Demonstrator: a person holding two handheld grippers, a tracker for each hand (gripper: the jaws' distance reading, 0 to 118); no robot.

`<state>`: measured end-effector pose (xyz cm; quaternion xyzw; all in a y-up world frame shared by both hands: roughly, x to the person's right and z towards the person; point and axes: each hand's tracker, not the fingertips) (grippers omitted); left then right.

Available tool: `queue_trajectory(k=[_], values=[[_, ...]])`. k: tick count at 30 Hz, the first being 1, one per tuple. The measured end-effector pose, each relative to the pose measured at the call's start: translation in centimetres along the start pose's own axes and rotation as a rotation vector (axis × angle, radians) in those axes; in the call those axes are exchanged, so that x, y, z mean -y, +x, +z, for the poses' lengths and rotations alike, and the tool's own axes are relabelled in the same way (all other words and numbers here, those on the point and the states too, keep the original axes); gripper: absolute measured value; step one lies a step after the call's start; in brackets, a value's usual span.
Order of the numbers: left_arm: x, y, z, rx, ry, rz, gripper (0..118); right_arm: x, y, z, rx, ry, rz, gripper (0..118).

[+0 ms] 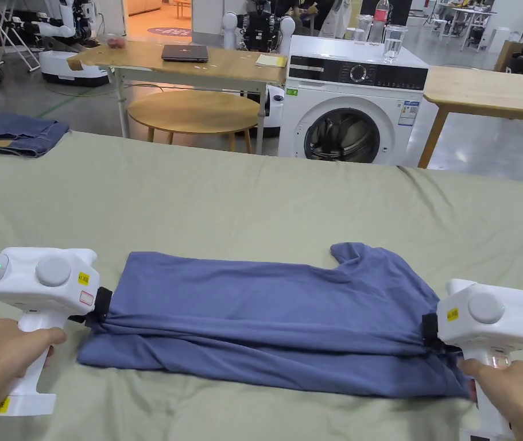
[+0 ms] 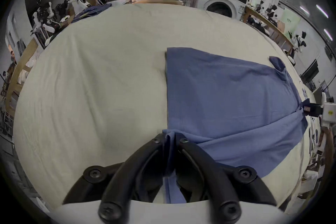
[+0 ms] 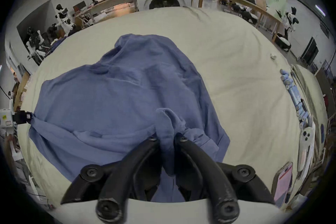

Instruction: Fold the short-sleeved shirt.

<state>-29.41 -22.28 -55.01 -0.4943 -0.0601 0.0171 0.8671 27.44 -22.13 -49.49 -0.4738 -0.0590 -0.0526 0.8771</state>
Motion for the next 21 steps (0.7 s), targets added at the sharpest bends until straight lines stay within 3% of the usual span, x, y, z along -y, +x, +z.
queue_trajectory(k=[2, 5, 6, 11, 13, 14, 15, 16, 17, 21], values=[[0.0, 0.2, 0.3, -0.028, 0.025, -0.002, 17, 0.1, -0.6, 1.0, 0.03, 0.047, 0.028, 20], [0.1, 0.3, 1.7, 0.011, 0.074, 0.008, 40, 0.3, -1.6, 3.3, 0.045, 0.153, 0.05, 53], [0.2, 0.5, 2.3, 0.029, 0.098, 0.009, 46, 0.5, -2.0, 4.2, 0.051, 0.191, 0.059, 55], [1.5, 2.9, 6.5, 0.072, 0.26, -0.069, 46, 1.4, -3.3, 5.9, 0.042, 0.359, 0.079, 54], [2.5, 4.0, 8.1, 0.074, 0.337, -0.085, 46, 2.3, -4.6, 6.8, 0.022, 0.413, 0.071, 45], [3.2, 4.5, 9.0, 0.076, 0.385, -0.091, 45, 2.9, -5.2, 7.4, 0.019, 0.446, 0.069, 32], [3.9, 5.0, 9.7, 0.073, 0.436, -0.099, 35, 3.3, -5.7, 7.9, 0.026, 0.471, 0.077, 11], [4.6, 5.6, 10.5, 0.059, 0.47, -0.111, 19, 3.7, -6.5, 7.9, 0.029, 0.503, 0.082, 5], [5.2, 6.1, 10.9, 0.034, 0.501, -0.109, 4, 4.2, -7.1, 8.2, 0.034, 0.522, 0.084, 0], [7.4, 6.9, 12.1, 0.022, 0.542, -0.083, 0, 6.0, -8.6, 9.7, -0.041, 0.535, 0.076, 0]])
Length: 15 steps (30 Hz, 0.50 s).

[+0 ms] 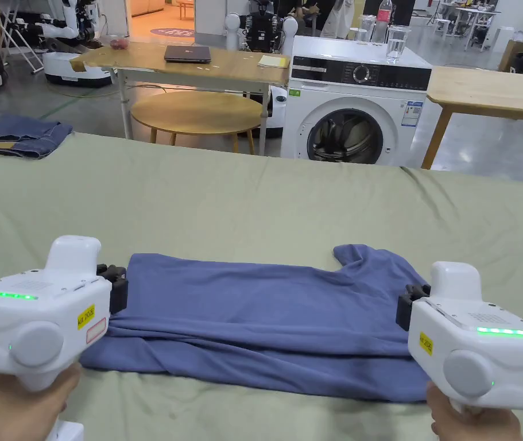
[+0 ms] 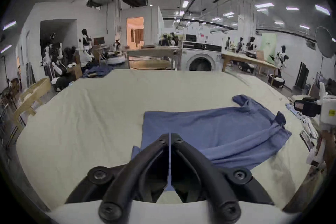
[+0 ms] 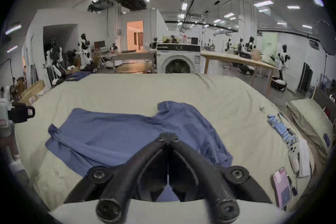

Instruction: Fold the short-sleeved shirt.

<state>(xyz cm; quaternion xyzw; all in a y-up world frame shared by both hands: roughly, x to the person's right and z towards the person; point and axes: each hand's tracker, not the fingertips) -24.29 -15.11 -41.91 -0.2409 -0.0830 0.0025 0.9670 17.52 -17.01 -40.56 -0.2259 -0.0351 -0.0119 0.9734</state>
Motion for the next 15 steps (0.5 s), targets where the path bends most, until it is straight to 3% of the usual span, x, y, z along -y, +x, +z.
queue_trajectory(k=[7, 15], values=[[1.4, -2.3, 0.3, -0.028, -0.141, 0.028, 0, 0.4, -1.6, 2.2, -0.015, 0.031, 0.025, 0], [1.6, -8.0, -5.0, 0.004, -0.436, 0.149, 0, 1.6, -1.1, 2.4, -0.02, -0.026, 0.037, 0]])
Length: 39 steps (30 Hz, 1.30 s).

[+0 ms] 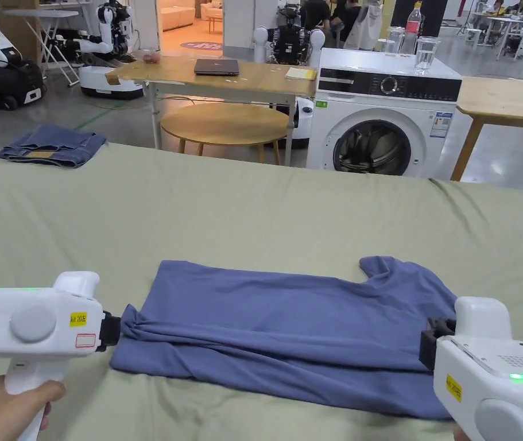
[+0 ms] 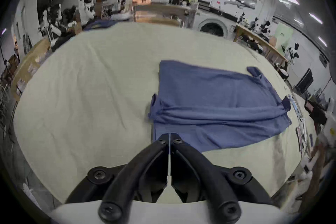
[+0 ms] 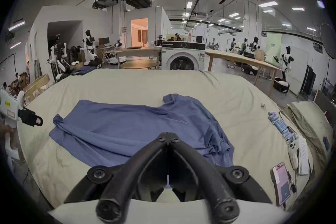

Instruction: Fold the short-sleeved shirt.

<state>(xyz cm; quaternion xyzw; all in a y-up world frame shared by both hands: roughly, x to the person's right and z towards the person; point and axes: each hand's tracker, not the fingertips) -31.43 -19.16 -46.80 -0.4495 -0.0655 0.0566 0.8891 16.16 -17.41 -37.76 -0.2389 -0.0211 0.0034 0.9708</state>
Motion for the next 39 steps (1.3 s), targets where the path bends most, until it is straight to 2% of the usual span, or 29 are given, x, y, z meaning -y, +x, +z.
queue_trajectory(k=[1, 4, 5, 6, 11, 13, 14, 16, 18, 20, 25, 26, 27, 28, 29, 34, 37, 38, 39], values=[[-0.2, 0.2, -0.4, -0.004, -0.029, 0.01, 9, 0.2, 0.2, -0.2, 0.002, -0.013, 0.001, 0], [-1.2, -0.6, -3.1, 0.043, -0.116, 0.065, 52, 0.9, 0.8, -0.4, 0.009, -0.039, -0.008, 0], [-1.2, -0.3, -3.4, 0.045, -0.147, 0.082, 59, 1.1, 0.9, -0.4, 0.014, -0.047, -0.01, 0], [-1.4, -0.2, -4.2, 0.028, -0.166, 0.085, 61, 1.4, 1.1, -0.4, 0.018, -0.054, -0.011, 0], [-0.9, 0.8, -8.2, -0.067, -0.31, 0.025, 61, 2.4, 2.5, -0.8, 0.037, -0.09, -0.014, 0], [-0.9, 1.0, -8.3, -0.095, -0.256, 0.002, 59, 2.4, 3.0, -0.3, 0.045, -0.102, -0.019, 0], [-0.9, 1.5, -8.3, -0.122, -0.253, -0.004, 54, 2.6, 3.3, -0.3, 0.05, -0.109, -0.021, 0], [-0.2, 2.8, -8.1, -0.134, -0.234, -0.105, 34, 2.9, 3.9, -0.4, 0.056, -0.118, -0.031, 0], [0.3, 3.5, -7.4, -0.134, -0.225, -0.181, 7, 3.1, 4.5, -0.6, 0.062, -0.131, -0.04, 0], [0.4, 3.3, -7.0, -0.109, -0.226, -0.159, 2, 3.4, 5.3, -1.1, 0.06, -0.143, -0.05, 0], [0.7, 1.4, -4.6, -0.028, -0.171, -0.098, 0, 2.4, 8.3, -1.9, 0.077, -0.187, -0.08, 1], [0.8, 1.3, -3.9, -0.019, -0.168, -0.094, 0, 2.0, 9.2, -2.1, 0.089, -0.196, -0.089, 9], [0.8, 1.2, -3.3, -0.004, -0.146, -0.101, 0, 1.6, 10.1, -2.4, 0.095, -0.215, -0.1, 30], [0.9, 1.2, -2.8, -0.008, -0.136, -0.108, 0, 1.3, 10.9, -2.7, 0.092, -0.229, -0.113, 45], [0.9, 1.4, -2.3, -0.006, -0.134, -0.115, 0, 1.1, 11.6, -3.1, 0.095, -0.235, -0.122, 55], [1.1, 1.5, -1.2, 0.007, -0.11, -0.126, 0, 1.7, 14.0, -6.5, 0.045, -0.386, -0.12, 57], [1.3, 1.7, -1.3, 0.006, -0.106, -0.128, 0, 3.2, 13.8, -8.6, 0.059, -0.515, -0.044, 57], [1.4, 1.8, -1.4, 0.002, -0.107, -0.137, 0, 4.0, 13.7, -9.4, 0.046, -0.557, -0.04, 54], [1.5, 1.9, -1.5, -0.001, -0.108, -0.14, 0, 4.8, 13.7, -10.0, 0.016, -0.592, -0.053, 42]])
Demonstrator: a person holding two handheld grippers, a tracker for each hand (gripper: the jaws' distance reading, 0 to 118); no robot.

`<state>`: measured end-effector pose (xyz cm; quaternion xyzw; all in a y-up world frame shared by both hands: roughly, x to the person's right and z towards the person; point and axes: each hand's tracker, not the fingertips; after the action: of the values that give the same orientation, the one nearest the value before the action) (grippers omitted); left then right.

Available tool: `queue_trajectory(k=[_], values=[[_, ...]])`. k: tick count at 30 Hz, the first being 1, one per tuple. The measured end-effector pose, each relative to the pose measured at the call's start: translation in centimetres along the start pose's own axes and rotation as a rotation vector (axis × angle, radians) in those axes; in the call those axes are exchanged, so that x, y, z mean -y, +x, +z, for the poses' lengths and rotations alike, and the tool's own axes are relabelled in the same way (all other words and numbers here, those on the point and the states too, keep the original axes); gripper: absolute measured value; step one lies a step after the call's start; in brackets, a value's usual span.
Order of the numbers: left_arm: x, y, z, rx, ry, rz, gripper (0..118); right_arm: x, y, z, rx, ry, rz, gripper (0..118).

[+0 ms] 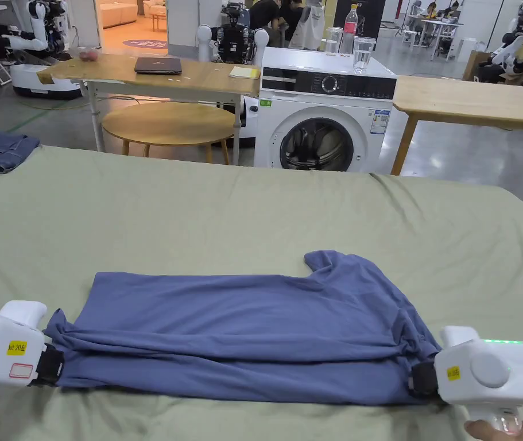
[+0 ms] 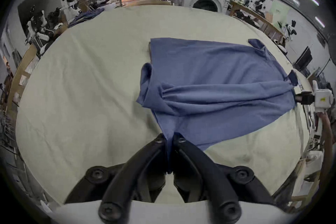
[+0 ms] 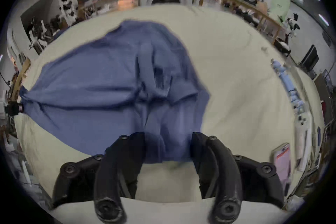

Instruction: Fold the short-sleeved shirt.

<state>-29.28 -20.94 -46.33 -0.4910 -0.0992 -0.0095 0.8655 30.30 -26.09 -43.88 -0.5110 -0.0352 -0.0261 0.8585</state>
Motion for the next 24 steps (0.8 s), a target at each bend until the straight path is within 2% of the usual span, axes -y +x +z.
queue_trajectory(k=[1, 2, 4, 5, 6, 7, 10, 14, 18, 20, 24], values=[[0.1, 0.0, 0.0, 0.0, -0.001, -0.001, 0, 0.2, 0.1, -1.0, -0.029, -0.02, -0.012, 35], [0.1, 0.1, -0.2, 0.001, -0.004, -0.002, 0, 0.5, 0.1, -1.3, -0.045, 0.009, -0.028, 33], [0.4, 0.2, -0.2, -0.003, -0.004, -0.002, 0, 0.9, -0.5, -0.7, -0.019, 0.061, -0.014, 9], [0.5, 0.3, -0.2, -0.003, -0.004, -0.001, 0, 0.9, -1.1, 0.3, -0.066, 0.065, -0.012, 9], [0.5, 0.2, -0.3, -0.004, -0.002, 0.0, 0, 1.0, -1.4, 0.4, -0.06, 0.061, -0.009, 7], [0.5, 0.2, -0.4, -0.006, 0.0, -0.002, 0, 1.1, -1.8, 0.7, -0.006, 0.075, 0.029, 7], [0.4, 0.3, 0.2, -0.007, 0.015, -0.008, 0, 1.0, -1.9, 1.3, 0.004, 0.101, 0.054, 6], [-0.5, 0.2, 2.6, 0.013, 0.065, -0.005, 0, 0.1, -1.8, 5.3, 0.006, 0.164, 0.052, 6], [-1.0, 0.2, 5.5, 0.025, 0.114, -0.008, 0, -0.3, -2.5, 10.2, 0.039, 0.232, 0.09, 6], [-0.6, -0.1, 6.7, 0.029, 0.124, -0.013, 0, 0.2, -2.7, 12.1, 0.063, 0.233, 0.11, 6], [1.6, -1.2, 7.6, 0.028, 0.108, -0.014, 0, 2.9, -2.6, 14.4, 0.047, 0.223, 0.112, 6]])
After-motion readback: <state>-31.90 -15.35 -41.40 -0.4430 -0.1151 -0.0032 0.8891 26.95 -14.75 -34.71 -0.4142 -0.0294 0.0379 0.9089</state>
